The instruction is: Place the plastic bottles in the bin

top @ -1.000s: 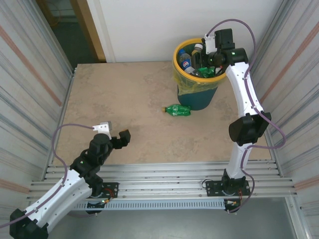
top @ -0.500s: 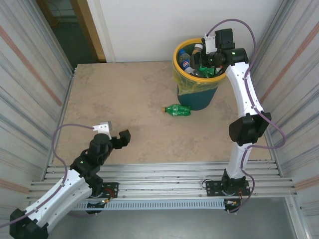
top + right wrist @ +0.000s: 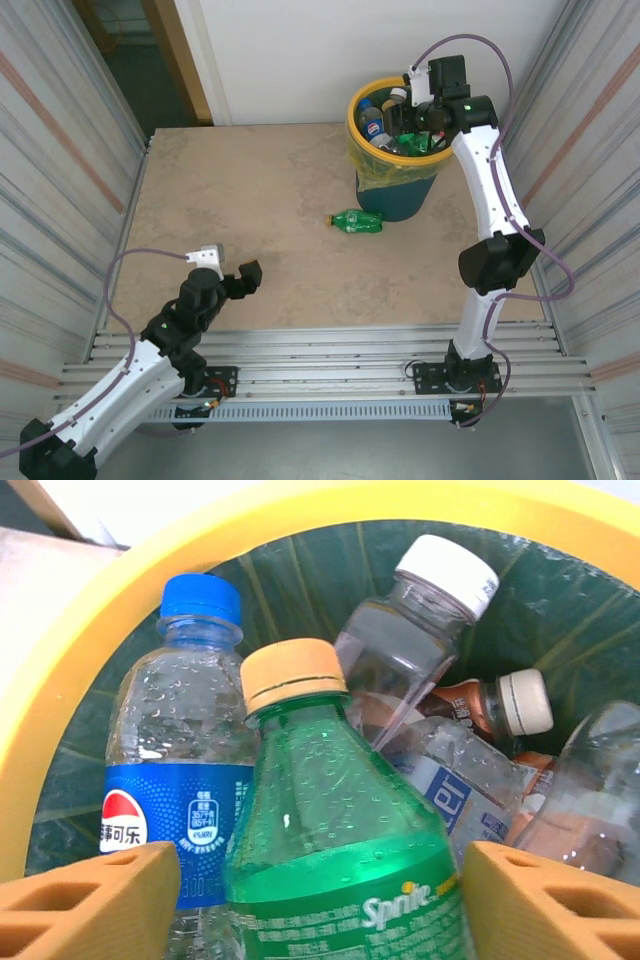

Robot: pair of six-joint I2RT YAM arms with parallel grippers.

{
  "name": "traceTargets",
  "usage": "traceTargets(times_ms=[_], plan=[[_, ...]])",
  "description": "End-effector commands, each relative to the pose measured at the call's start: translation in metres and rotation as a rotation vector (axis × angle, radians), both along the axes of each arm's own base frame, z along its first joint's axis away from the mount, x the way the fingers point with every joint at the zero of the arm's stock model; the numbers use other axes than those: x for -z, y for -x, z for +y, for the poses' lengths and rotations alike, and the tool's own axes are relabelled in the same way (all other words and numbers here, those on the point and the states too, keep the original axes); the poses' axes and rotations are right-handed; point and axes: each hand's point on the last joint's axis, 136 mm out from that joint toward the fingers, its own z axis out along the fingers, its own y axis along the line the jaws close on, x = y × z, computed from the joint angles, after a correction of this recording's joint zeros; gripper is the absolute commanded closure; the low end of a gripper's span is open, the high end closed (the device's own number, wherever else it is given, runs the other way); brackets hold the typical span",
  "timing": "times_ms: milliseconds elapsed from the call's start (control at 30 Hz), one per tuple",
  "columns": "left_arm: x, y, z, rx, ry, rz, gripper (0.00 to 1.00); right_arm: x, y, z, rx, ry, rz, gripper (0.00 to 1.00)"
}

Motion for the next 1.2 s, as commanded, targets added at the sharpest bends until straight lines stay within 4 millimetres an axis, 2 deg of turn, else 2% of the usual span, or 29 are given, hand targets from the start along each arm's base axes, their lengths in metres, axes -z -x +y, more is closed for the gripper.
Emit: traceTargets(times_ms=[0,200,367,567,1000,1167], plan=[[-0.003,-0.002,0.004,-0.024,0.008,-0.007,0.01,-0.028,0.013,-0.009,0.043,0.03,-0.064,0.35],[-0.003,-0.002,0.005,-0.025,0.005,-0.005,0.01,-0.022,0.022,-0.014,0.064,0.023,-0.069,0.46],[-0.003,-0.002,0.005,-0.025,0.004,-0.007,0.01,-0.006,0.029,-0.021,0.083,0.036,-0.047,0.52],[-0.003,-0.002,0.005,-0.027,0.003,-0.008,0.01,0.009,0.031,-0.036,0.13,0.059,-0.033,0.54],[-0.006,-0.002,0.004,-0.023,0.004,-0.01,0.01,0.012,0.009,-0.082,0.427,0.133,-0.063,0.53],[-0.006,-0.002,0.006,-0.026,-0.005,-0.012,0.01,0.013,0.004,-0.078,0.433,0.087,-0.07,0.5]])
